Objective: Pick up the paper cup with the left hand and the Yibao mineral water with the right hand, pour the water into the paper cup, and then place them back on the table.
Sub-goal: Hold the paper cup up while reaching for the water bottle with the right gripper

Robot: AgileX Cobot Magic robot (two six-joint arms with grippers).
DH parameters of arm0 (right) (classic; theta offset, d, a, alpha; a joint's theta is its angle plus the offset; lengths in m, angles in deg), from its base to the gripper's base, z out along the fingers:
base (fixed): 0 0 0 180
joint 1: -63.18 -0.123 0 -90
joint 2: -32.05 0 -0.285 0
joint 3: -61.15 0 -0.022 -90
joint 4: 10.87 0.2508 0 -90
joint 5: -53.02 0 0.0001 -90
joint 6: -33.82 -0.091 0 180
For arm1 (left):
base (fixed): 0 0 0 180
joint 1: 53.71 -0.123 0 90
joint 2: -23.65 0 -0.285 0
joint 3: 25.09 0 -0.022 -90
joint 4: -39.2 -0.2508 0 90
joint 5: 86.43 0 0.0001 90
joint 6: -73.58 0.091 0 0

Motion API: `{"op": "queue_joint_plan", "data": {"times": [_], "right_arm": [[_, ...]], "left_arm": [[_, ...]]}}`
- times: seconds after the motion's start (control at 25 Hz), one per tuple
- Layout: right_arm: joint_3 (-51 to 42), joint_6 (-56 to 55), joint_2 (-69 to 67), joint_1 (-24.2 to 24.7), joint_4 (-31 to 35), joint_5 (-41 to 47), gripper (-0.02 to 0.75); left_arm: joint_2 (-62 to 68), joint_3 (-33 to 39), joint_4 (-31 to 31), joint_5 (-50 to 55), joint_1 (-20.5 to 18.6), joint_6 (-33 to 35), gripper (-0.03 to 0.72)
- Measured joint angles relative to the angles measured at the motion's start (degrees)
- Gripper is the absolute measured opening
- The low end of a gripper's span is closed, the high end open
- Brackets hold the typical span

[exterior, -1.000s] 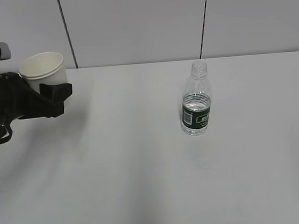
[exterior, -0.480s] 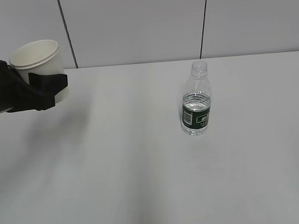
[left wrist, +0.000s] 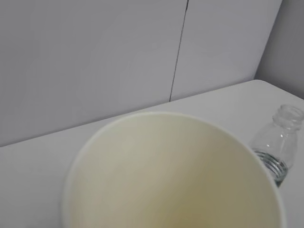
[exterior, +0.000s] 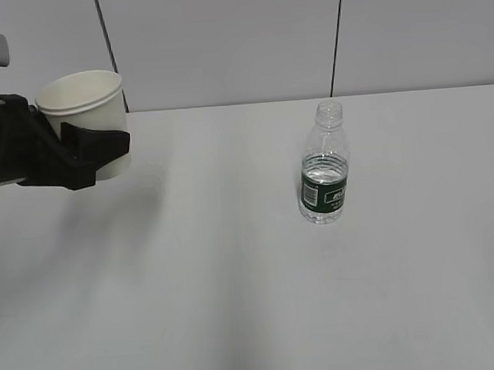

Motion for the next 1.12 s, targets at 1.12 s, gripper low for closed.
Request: {"op": "queue_joint_plan", "data": {"times": [1.12], "right_arm": [[0.8, 0.0, -2.8, 0.0, 0.6, -1.9, 0.385]], "left_arm": [[0.0, -1.1, -15.3, 1.8, 0.0, -11.3, 0.411]]}}
